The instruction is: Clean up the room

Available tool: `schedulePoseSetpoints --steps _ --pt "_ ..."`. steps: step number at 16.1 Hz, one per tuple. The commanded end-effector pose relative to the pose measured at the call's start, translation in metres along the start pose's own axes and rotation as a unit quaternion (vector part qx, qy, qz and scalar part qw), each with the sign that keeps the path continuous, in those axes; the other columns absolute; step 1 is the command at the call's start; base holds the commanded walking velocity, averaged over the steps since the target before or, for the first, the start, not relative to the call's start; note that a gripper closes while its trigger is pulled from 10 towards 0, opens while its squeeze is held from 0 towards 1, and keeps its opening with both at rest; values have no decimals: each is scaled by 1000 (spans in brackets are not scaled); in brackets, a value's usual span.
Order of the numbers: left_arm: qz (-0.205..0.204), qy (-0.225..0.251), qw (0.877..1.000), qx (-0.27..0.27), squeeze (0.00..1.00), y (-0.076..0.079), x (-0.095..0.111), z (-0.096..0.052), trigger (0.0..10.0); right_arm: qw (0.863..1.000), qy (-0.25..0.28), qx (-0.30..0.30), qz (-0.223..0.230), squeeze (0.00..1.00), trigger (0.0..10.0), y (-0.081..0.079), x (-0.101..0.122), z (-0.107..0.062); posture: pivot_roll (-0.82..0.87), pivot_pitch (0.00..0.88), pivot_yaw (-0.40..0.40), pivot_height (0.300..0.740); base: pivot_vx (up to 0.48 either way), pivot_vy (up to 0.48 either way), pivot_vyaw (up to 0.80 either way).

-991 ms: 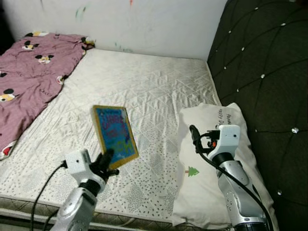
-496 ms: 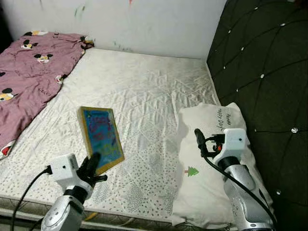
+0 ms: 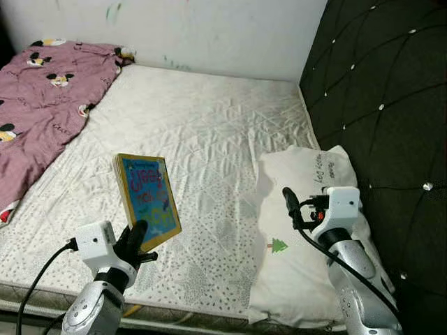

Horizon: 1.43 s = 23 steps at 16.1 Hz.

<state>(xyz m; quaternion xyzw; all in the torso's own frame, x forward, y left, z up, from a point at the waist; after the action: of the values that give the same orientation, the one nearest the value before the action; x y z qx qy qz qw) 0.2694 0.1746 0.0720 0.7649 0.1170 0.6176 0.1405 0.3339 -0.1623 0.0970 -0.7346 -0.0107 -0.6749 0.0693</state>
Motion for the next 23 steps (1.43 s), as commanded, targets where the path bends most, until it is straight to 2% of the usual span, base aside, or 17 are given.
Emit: schedulePoseSetpoints --steps 1,10,19,23 --pt "4 22 1000 -11 0 7 14 1 10000 1000 0 0 0 0 10000 1 2 -2 -56 65 -60 680 0 0 0" --pt "3 22 1000 -9 0 8 14 5 10000 1000 -3 4 0 0 10000 1 3 -2 -64 74 -59 591 0 0 0" --pt "-6 36 999 8 0 4 19 7 10000 1000 -8 9 -5 0 10000 0 0 0 -64 77 -65 591 0 0 0" --pt "-3 39 999 14 0 0 23 12 10000 1000 -8 9 -6 0 10000 1 0 0 -68 76 -71 591 0 0 0"
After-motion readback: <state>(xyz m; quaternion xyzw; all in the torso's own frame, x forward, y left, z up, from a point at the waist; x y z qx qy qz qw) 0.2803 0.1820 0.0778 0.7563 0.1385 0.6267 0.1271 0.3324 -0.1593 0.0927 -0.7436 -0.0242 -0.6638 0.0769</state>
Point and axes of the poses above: a point about 5 cm out from each wrist's last joint towards the gripper, its own z axis pointing out of the wrist towards the gripper, its own x axis along the axis of the wrist's last joint, y = z × x, the point moved 6 cm from there along z, pointing out of the wrist towards the gripper, and after that the axes turned 2 degrees about z, right-handed, at the moved point
